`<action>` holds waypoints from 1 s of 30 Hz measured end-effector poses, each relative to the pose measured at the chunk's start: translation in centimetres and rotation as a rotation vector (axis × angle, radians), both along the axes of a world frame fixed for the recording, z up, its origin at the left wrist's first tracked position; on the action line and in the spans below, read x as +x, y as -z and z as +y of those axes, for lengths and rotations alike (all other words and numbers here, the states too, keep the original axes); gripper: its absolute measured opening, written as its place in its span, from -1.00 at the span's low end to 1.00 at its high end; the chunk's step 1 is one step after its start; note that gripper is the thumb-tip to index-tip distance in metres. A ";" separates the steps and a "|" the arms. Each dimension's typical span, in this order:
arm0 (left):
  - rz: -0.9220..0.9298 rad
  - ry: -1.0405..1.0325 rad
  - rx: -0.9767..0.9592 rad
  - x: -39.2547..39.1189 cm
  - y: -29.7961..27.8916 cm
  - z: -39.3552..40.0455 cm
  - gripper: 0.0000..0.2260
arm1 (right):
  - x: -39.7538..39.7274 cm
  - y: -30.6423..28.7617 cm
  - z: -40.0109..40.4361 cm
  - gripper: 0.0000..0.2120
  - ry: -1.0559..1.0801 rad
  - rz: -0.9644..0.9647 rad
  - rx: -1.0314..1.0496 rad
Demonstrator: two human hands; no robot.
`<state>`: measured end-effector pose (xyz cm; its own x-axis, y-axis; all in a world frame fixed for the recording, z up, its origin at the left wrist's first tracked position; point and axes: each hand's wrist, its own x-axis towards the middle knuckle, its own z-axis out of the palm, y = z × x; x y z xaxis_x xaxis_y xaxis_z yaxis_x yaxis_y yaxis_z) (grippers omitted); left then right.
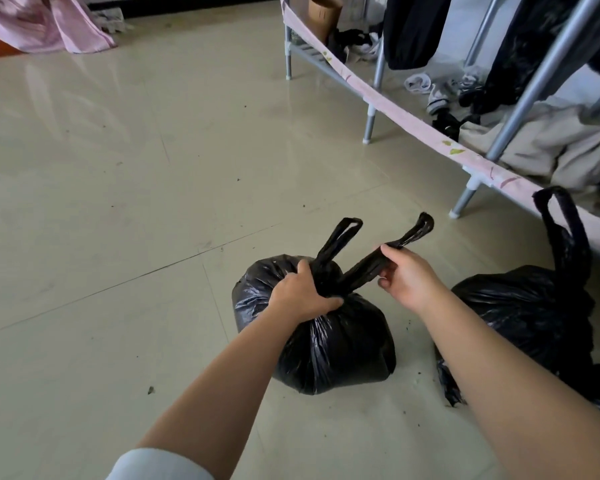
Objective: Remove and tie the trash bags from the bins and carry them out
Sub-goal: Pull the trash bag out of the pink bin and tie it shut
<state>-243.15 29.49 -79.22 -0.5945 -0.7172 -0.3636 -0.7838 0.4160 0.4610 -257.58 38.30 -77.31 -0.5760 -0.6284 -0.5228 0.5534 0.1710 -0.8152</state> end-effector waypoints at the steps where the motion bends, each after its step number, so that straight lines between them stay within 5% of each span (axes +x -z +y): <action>1: -0.048 -0.024 -0.077 -0.3 0.2 0.2 -0.23 | 0.0 0.0 0.2 -0.75 0.007 -0.058 -0.027; 6: -0.224 -0.166 -0.269 -1.6 0.4 0.2 -0.14 | 0.1 -1.2 0.6 -0.71 -0.163 -0.121 -0.081; 12: -0.074 -0.180 -0.329 -2.0 0.1 -0.7 -0.56 | -1.1 -2.1 1.3 -0.76 -0.053 -0.162 -0.232; 14: 0.046 -0.206 -0.267 -1.8 -0.3 -0.9 -0.62 | -1.4 -1.7 1.4 -0.71 -0.090 0.122 -0.088; 18: 0.265 -0.235 0.011 -1.7 -1.1 -1.4 -0.69 | -0.9 -1.0 0.9 -0.45 -0.438 1.202 0.311; 21: 0.433 -0.236 0.265 -1.3 -1.2 -1.5 -0.70 | -0.1 -0.4 -0.1 -0.40 -0.774 1.497 0.497; 25: 0.467 -0.222 0.398 -0.6 -1.5 -1.6 -0.66 | 1.6 -1.0 -0.8 -0.75 -0.837 1.368 0.494; 30: 0.509 -0.108 0.704 0.9 -2.1 -1.7 -0.68 | 0.8 -3.4 -1.4 -0.67 -0.776 1.093 0.578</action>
<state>-242.29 27.78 -77.16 -0.7470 -0.4877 -0.4517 -0.4312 -0.1616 0.8877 -256.78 36.87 -73.89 -0.4646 -0.8182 -0.3386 -0.6659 0.5749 -0.4755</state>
